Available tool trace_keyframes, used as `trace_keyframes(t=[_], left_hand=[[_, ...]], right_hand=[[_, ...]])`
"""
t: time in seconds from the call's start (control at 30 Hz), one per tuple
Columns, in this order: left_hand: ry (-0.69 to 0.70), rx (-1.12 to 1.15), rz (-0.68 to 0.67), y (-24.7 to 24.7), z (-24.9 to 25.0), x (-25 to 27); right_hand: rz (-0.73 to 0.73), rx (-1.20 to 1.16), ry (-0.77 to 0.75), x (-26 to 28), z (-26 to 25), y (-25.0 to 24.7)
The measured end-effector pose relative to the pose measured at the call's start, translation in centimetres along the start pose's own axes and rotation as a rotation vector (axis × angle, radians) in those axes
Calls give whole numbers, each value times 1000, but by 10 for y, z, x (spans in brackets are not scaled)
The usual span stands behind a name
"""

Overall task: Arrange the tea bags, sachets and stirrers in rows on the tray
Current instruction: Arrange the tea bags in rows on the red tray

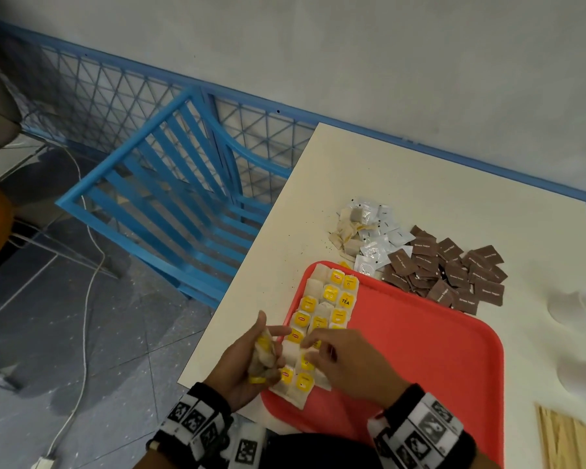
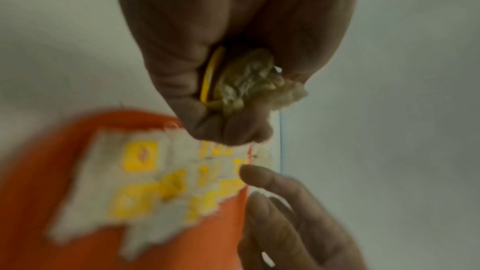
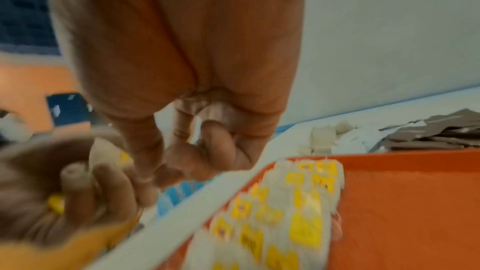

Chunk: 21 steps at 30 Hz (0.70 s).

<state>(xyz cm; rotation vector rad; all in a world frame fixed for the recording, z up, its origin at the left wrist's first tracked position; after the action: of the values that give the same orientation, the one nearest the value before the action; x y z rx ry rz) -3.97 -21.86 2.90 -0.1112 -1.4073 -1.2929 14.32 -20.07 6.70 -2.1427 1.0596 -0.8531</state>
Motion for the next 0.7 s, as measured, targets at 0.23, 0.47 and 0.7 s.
trace_keyframes(t=[0.23, 0.47, 0.7], left_hand=[[-99, 169, -245, 46, 2, -5], [-123, -51, -278, 68, -8, -2], [-21, -295, -221, 75, -12, 1]], right_hand=[[211, 127, -85, 10, -28, -39], [320, 124, -3, 12, -25, -50], [248, 67, 1, 8, -31, -59]])
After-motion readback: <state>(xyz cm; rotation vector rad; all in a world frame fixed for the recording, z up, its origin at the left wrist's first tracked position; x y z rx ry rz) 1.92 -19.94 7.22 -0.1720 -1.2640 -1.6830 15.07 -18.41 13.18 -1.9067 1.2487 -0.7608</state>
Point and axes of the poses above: each hand's wrist, its own x-axis away from the middle knuckle, its own y-axis out of the palm, z = x × y, the point moved 3 cm from there along -x, towards the middle knuckle, and after that the axes turned 12 degrees about x, right-handed, at the moved point
